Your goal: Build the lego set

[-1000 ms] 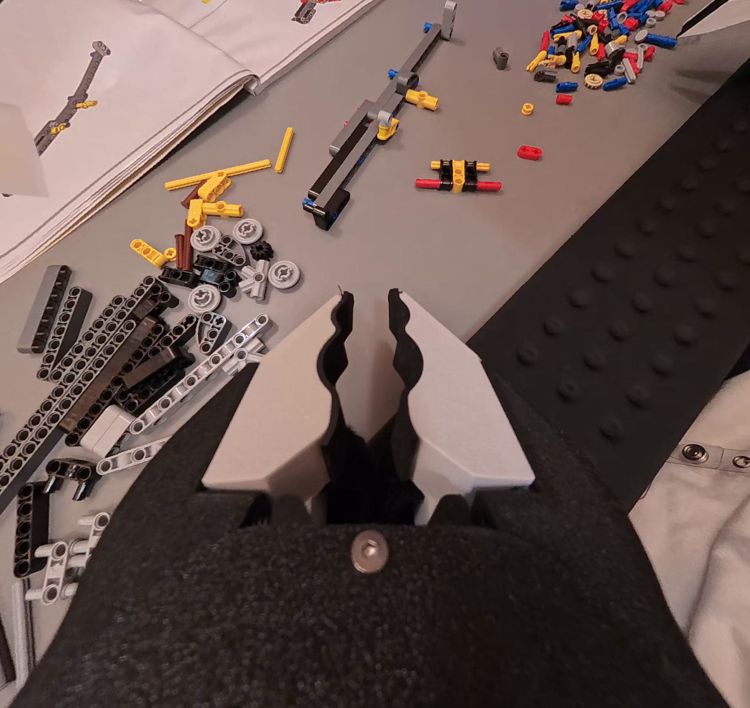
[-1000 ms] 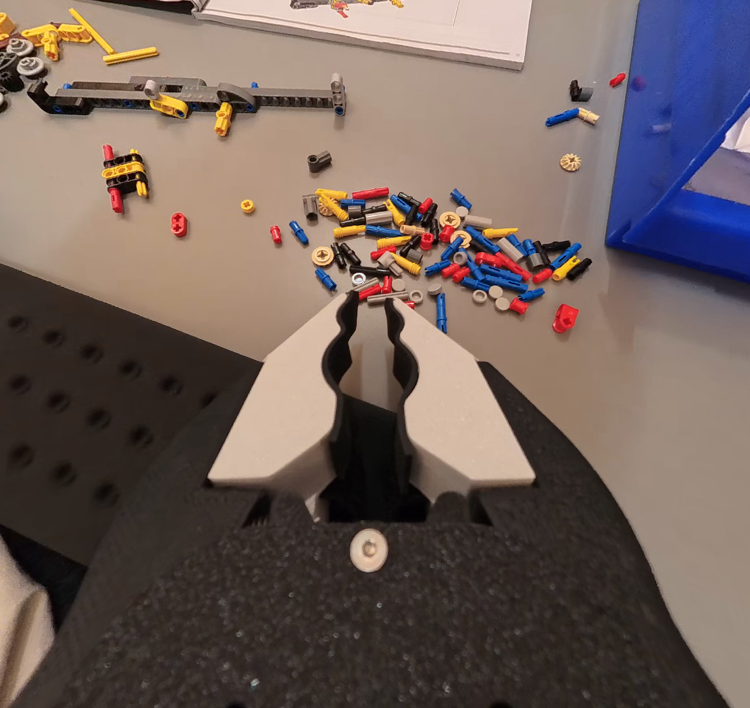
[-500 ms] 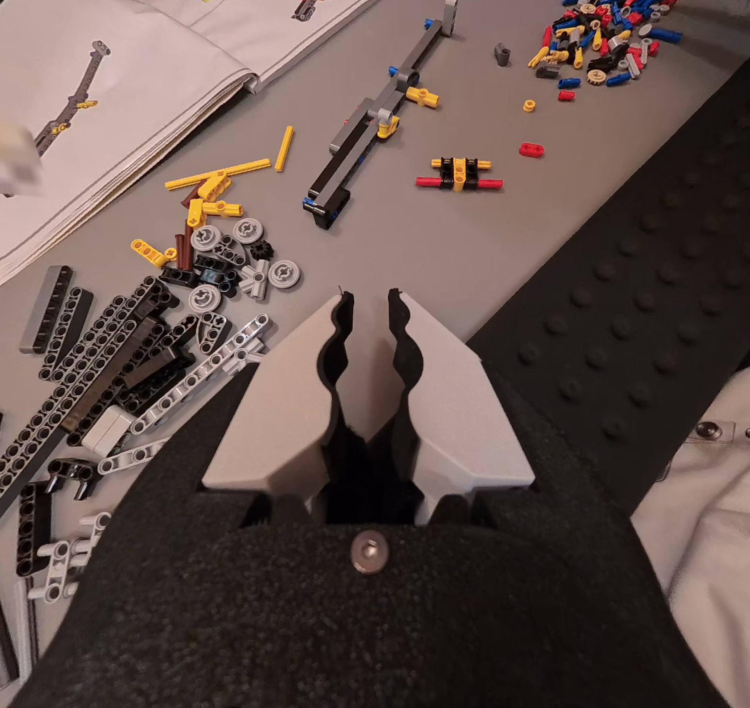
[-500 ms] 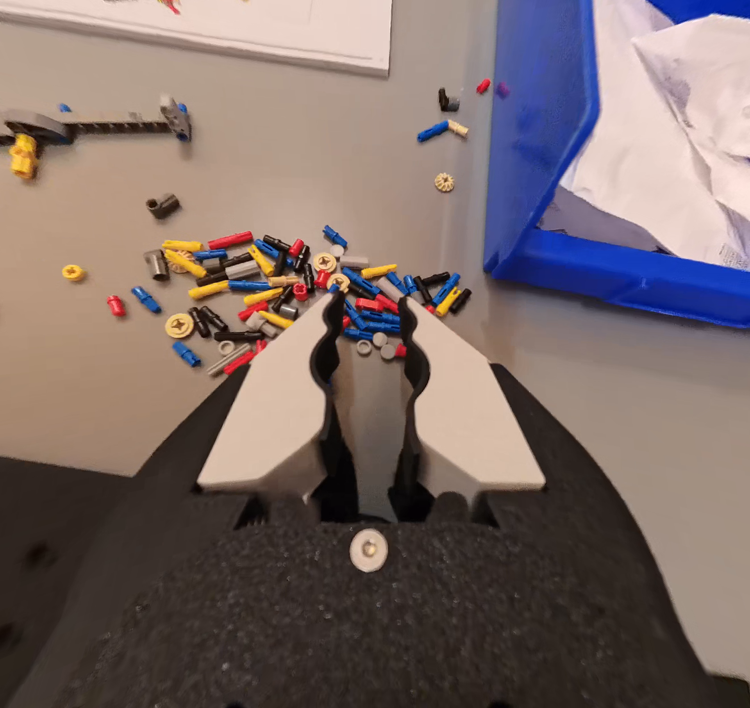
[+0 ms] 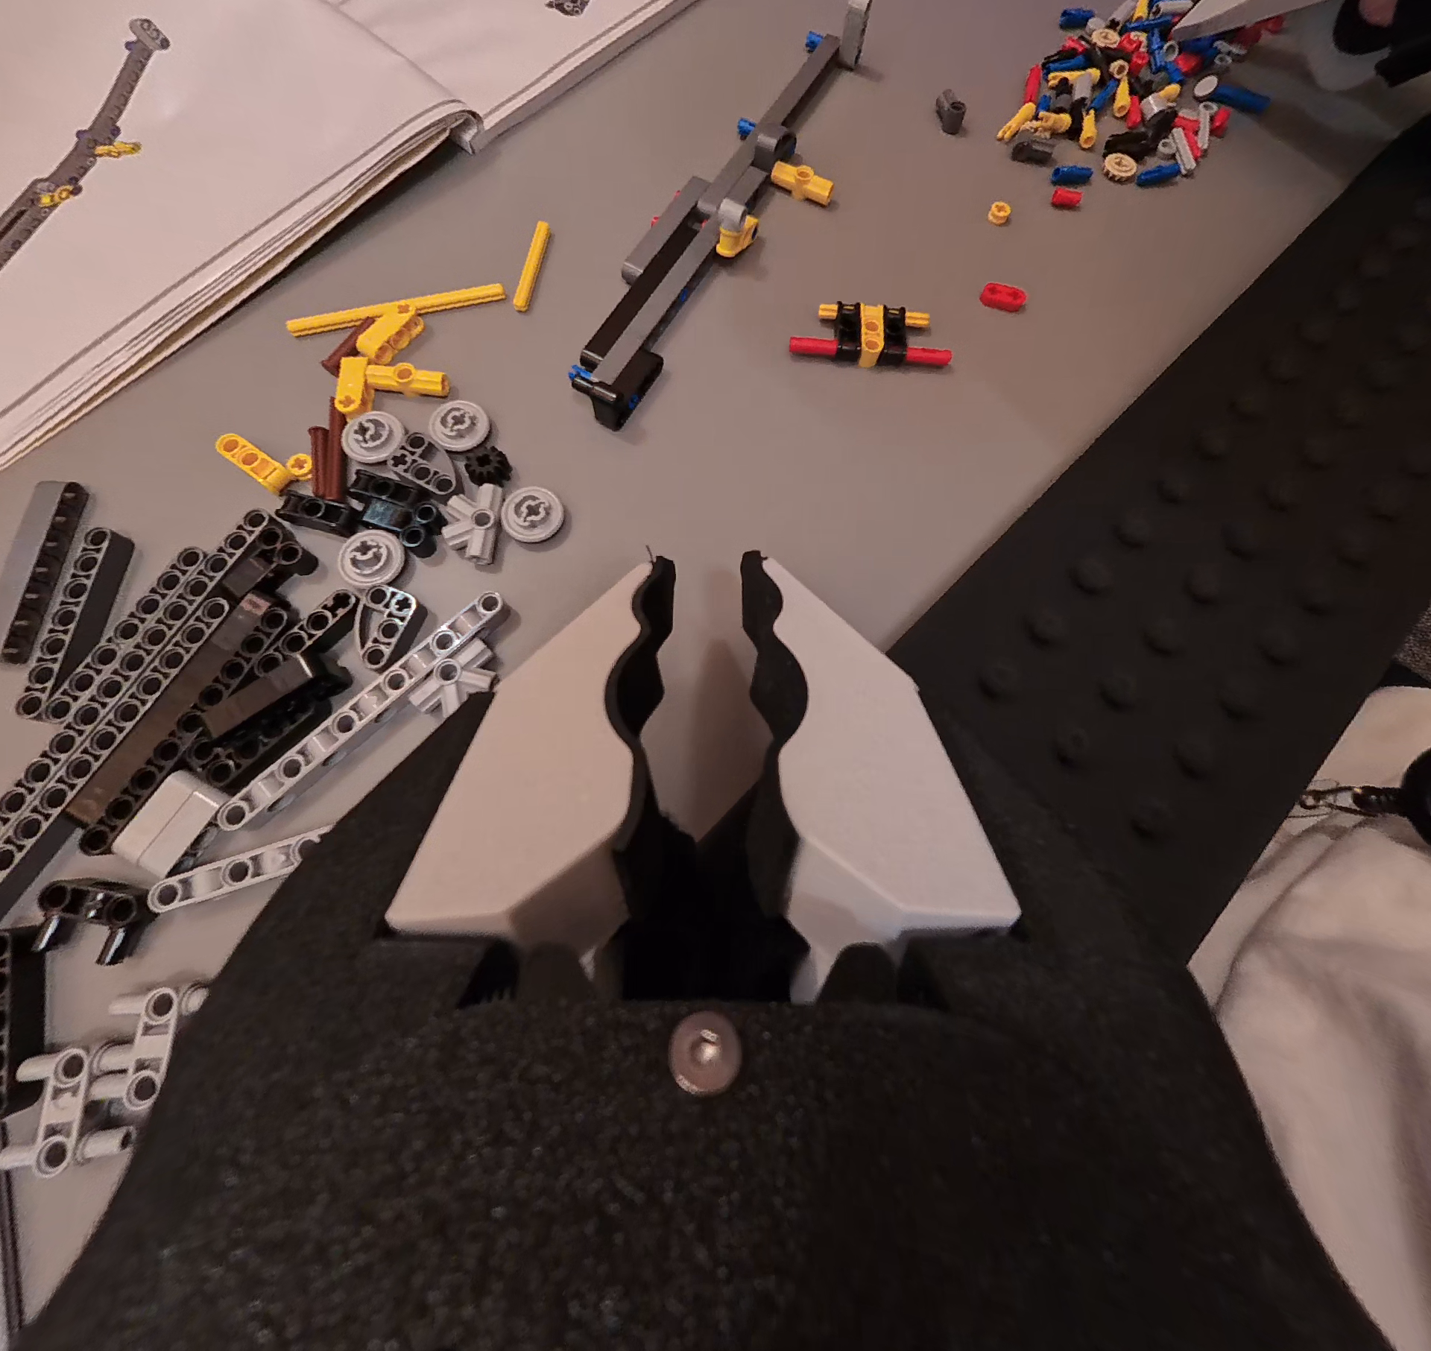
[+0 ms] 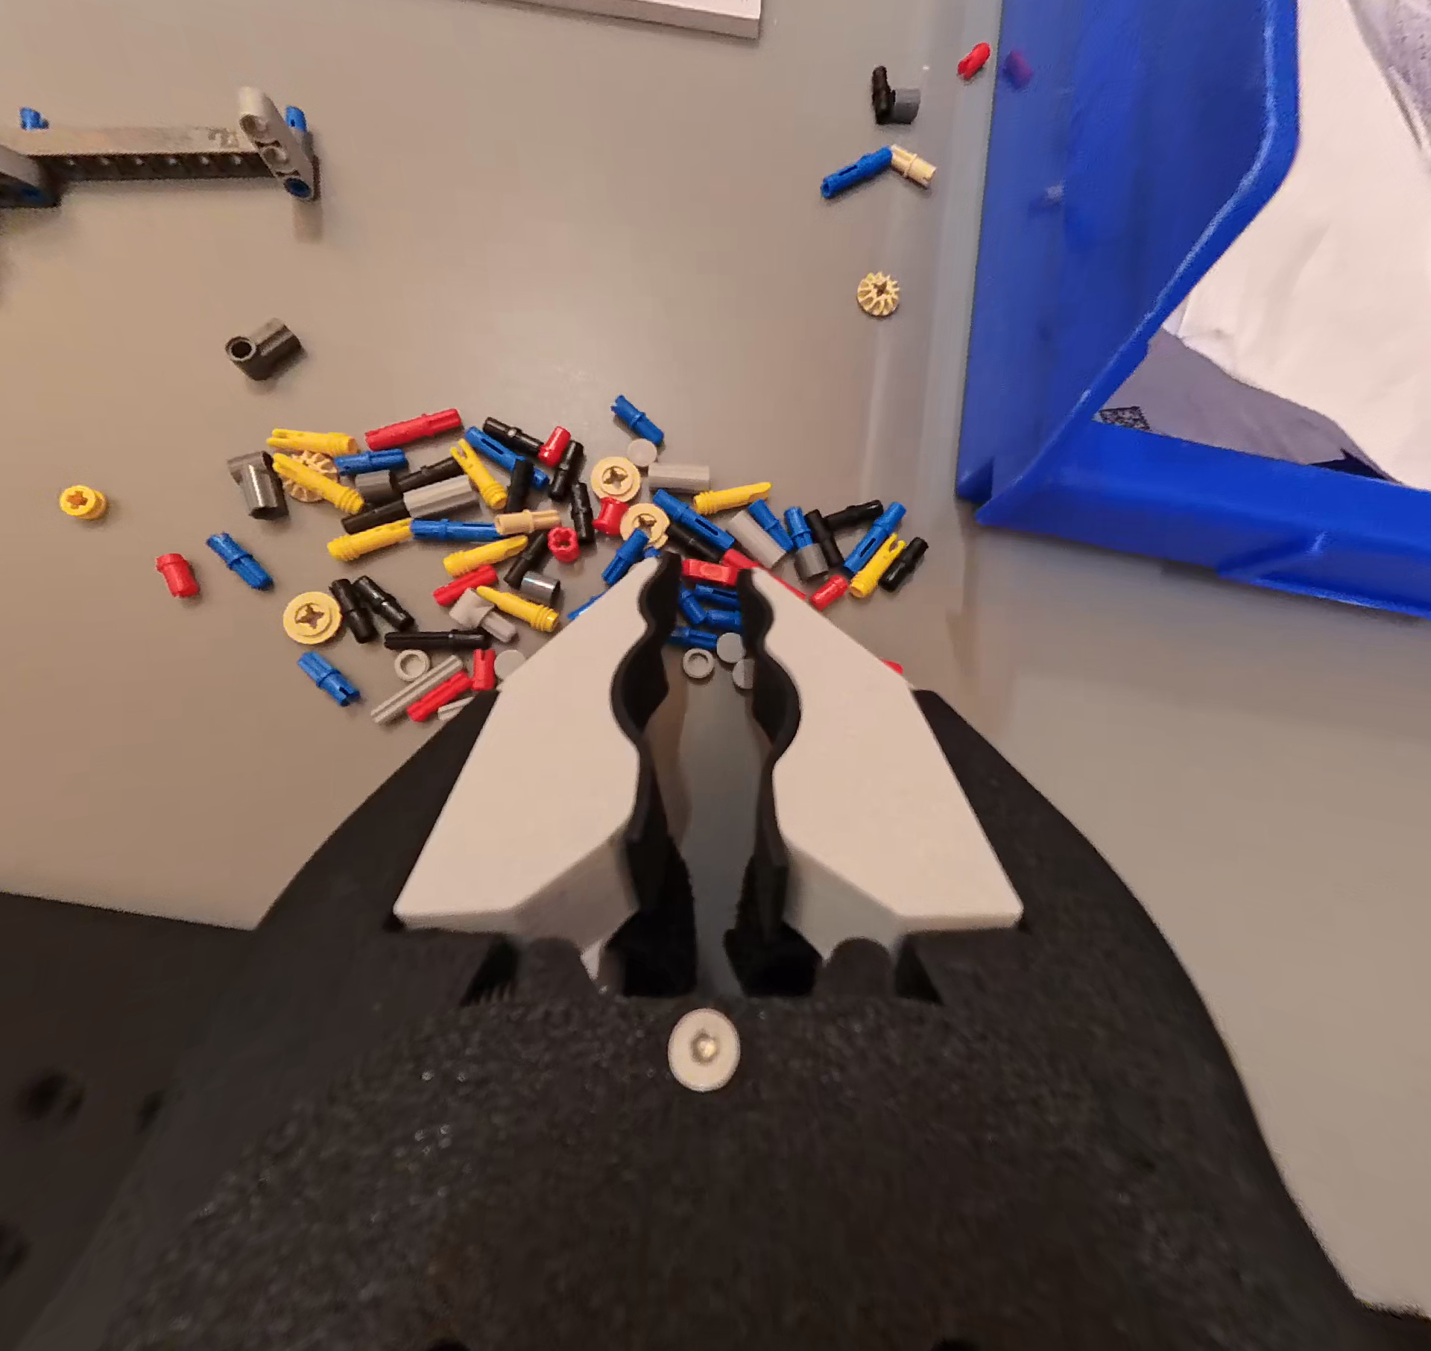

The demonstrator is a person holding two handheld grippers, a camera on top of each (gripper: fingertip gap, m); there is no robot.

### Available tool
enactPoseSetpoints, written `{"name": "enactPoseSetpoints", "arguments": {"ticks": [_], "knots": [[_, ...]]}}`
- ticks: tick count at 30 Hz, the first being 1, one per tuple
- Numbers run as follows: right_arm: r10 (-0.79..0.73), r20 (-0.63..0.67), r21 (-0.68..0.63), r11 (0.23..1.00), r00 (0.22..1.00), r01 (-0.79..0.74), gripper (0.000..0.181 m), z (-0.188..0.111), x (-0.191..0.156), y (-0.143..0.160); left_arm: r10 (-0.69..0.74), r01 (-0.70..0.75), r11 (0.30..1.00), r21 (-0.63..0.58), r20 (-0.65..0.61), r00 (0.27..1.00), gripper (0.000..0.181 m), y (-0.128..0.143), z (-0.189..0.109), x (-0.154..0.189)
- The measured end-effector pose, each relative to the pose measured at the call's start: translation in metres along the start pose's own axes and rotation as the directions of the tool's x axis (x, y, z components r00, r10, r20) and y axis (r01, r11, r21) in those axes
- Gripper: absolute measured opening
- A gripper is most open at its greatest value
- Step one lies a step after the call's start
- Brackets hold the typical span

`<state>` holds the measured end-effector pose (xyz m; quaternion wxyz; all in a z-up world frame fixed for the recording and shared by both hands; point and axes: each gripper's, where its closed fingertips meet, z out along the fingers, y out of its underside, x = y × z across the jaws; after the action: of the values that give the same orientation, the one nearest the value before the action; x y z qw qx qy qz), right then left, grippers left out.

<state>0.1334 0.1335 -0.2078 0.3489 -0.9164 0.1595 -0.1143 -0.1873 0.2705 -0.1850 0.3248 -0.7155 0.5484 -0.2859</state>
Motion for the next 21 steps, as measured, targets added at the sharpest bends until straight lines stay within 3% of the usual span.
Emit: {"name": "enactPoseSetpoints", "arguments": {"ticks": [8,9,15,21], "knots": [[-0.006,-0.004,0.004,1.000,1.000,0.006,0.009,-0.0003,0.0003,-0.0006,0.004,-0.004,1.000,-0.001,0.006,1.000,0.016,0.0002,-0.0001,-0.0003],[-0.008,-0.010,0.019,1.000,1.000,0.008,0.000,-0.0018,0.0008,-0.0023,0.003,-0.003,1.000,-0.001,0.005,1.000,0.016,0.0002,-0.0001,-0.0003],[-0.040,-0.041,0.054,0.998,0.998,0.042,0.007,-0.0062,0.0061,-0.0040,0.003,-0.003,1.000,0.001,0.005,1.000,0.016,0.0000,-0.0003,-0.0002],[-0.009,0.033,0.009,1.000,0.999,0.009,0.012,-0.0006,-0.0001,-0.0010,0.003,-0.003,1.000,0.004,0.007,1.000,0.016,-0.0004,-0.0006,-0.0005]]}}
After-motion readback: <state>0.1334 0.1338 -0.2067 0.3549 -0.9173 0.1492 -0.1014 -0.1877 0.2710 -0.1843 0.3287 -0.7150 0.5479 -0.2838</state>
